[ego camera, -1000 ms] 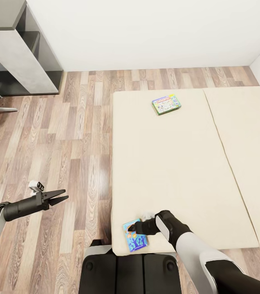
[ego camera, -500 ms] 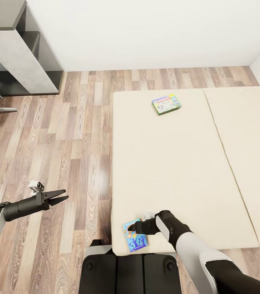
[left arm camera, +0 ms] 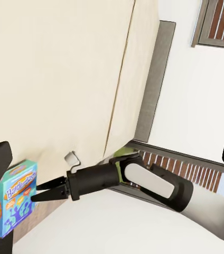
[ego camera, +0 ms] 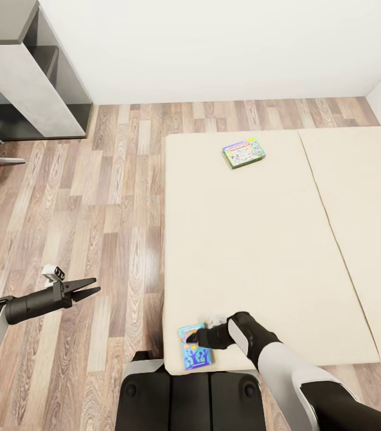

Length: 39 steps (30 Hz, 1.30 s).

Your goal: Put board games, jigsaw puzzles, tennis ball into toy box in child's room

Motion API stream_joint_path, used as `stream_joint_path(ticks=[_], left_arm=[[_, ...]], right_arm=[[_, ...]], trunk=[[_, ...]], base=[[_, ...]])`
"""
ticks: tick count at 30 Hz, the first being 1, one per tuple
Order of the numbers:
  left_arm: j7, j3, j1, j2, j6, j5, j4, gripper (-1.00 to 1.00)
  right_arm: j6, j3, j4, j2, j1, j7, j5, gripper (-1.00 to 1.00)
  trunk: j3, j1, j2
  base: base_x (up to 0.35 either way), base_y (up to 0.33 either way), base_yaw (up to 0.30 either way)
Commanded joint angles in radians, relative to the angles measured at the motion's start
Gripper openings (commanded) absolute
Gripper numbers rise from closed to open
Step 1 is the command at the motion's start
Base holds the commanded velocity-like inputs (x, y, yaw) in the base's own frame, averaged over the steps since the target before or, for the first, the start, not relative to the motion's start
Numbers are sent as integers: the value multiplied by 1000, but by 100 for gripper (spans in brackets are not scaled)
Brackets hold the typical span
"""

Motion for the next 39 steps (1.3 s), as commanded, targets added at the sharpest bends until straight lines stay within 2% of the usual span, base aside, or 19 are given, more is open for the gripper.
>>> stream_joint_path(ticks=[1,8,21,39], left_arm=[[-3,0,0,0,10,1,0,100],[-4,-1,0,0,10,1,0,100],[-3,-1,0,0,10,1,0,100],[-3,-1,0,0,10,2,0,100]], right_arm=[[4,2,2,0,0,-3,-11,100],[-4,1,7,0,0,-2,-13,100],[-67,1,8,0,0,13,-13,100],[-64,5,13,0,0,30,-14,100]], trunk=[[-1,1,-2],[-1,1,-2],[-1,1,-2],[-1,1,-2]], base=[[0,0,0],[0,0,0],[0,0,0],[0,0,0]])
